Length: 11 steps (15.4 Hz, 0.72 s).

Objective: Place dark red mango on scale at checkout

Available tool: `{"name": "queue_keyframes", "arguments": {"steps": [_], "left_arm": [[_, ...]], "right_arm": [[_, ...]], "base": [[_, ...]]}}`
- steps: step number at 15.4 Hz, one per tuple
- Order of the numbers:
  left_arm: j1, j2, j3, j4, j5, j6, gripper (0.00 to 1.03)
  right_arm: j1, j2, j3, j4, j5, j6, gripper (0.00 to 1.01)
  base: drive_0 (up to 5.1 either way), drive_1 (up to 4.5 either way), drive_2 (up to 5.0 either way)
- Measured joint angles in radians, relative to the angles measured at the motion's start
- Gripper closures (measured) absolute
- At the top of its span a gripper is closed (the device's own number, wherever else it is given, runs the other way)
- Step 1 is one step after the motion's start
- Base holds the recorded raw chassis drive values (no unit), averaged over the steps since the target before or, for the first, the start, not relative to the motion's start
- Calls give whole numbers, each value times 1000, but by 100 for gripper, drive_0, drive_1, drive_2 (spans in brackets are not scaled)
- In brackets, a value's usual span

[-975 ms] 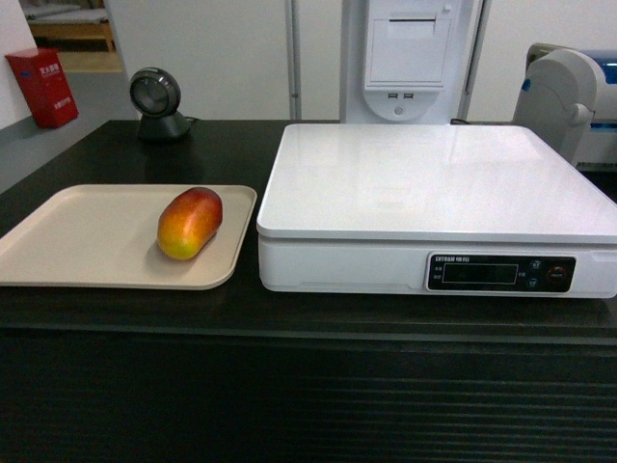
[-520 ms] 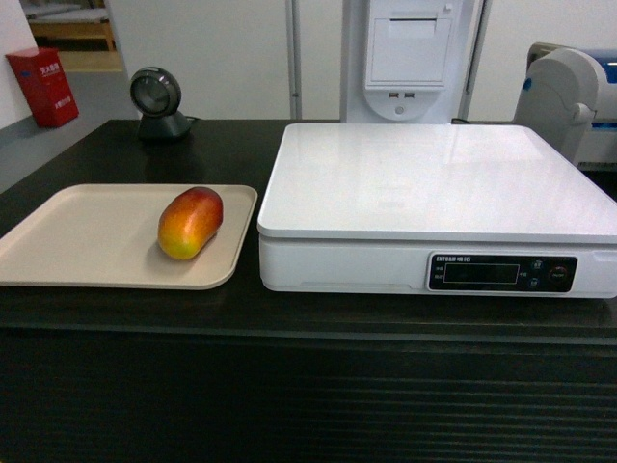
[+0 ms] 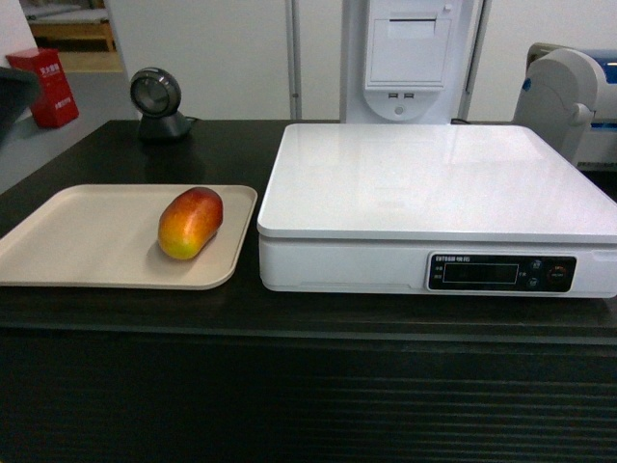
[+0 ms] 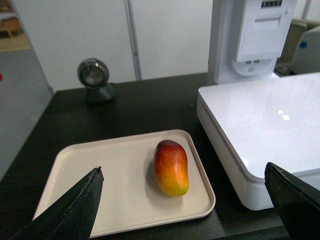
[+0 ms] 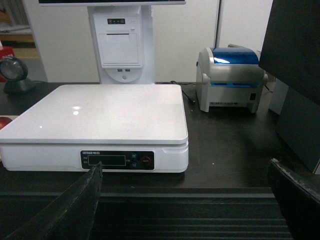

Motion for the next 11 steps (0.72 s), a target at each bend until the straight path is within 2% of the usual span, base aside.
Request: {"name": "queue_keyframes", "arguments": {"steps": [2, 4, 11], "left_arm": [[13, 256, 122, -18, 76, -7, 5], [22, 423, 254, -55, 114, -19, 5], [43, 834, 695, -304, 156, -39, 5]], "right_arm": [[0, 0, 0, 0, 0, 0, 3], [0, 0, 0, 0, 0, 0, 3], [0, 0, 0, 0, 0, 0, 3]], "base": [[0, 0, 0], [0, 0, 0], [0, 0, 0]]}}
